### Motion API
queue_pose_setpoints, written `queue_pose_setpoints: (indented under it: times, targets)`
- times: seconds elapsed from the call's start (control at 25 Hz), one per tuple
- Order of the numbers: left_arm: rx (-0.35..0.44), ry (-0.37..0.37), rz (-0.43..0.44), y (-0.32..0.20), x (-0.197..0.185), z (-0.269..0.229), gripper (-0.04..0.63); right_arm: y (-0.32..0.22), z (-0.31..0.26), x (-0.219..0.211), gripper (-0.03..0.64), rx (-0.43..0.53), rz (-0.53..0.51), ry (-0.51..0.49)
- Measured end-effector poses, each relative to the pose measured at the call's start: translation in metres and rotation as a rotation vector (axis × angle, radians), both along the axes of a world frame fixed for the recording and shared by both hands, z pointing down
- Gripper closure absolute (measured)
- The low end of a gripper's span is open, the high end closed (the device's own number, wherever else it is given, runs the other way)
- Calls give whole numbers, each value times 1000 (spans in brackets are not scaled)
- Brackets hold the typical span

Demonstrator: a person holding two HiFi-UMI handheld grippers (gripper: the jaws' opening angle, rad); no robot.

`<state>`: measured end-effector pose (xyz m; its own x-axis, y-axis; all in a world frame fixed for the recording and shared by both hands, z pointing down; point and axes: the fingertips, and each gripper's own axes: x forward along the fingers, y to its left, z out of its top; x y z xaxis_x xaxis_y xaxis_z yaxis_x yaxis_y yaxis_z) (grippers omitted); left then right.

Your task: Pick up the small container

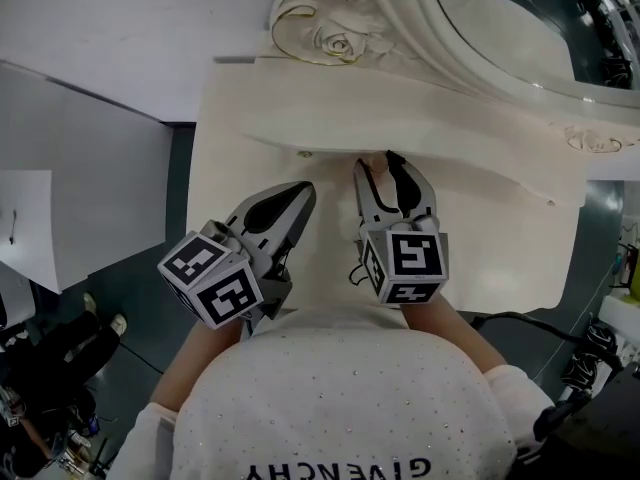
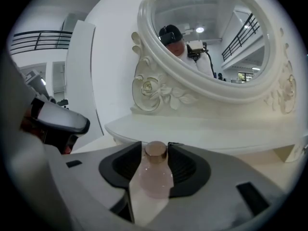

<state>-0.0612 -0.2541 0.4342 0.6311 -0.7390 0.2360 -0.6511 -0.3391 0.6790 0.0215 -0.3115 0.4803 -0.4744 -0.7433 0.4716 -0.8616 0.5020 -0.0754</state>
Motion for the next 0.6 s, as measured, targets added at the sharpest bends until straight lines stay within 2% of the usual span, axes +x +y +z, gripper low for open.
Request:
queue_pose_setpoints:
  times: [0.12, 0.36, 0.6]
  targets:
    - [-10, -5, 2, 2, -4, 0, 594, 0, -3, -4, 471, -7, 31, -19]
    - [-12, -12, 3, 4, -5, 0, 594, 0, -3, -5, 471, -1, 67, -22]
    - [-12, -23, 5, 4, -3, 4, 594, -2, 4, 2, 469, -34, 105, -29]
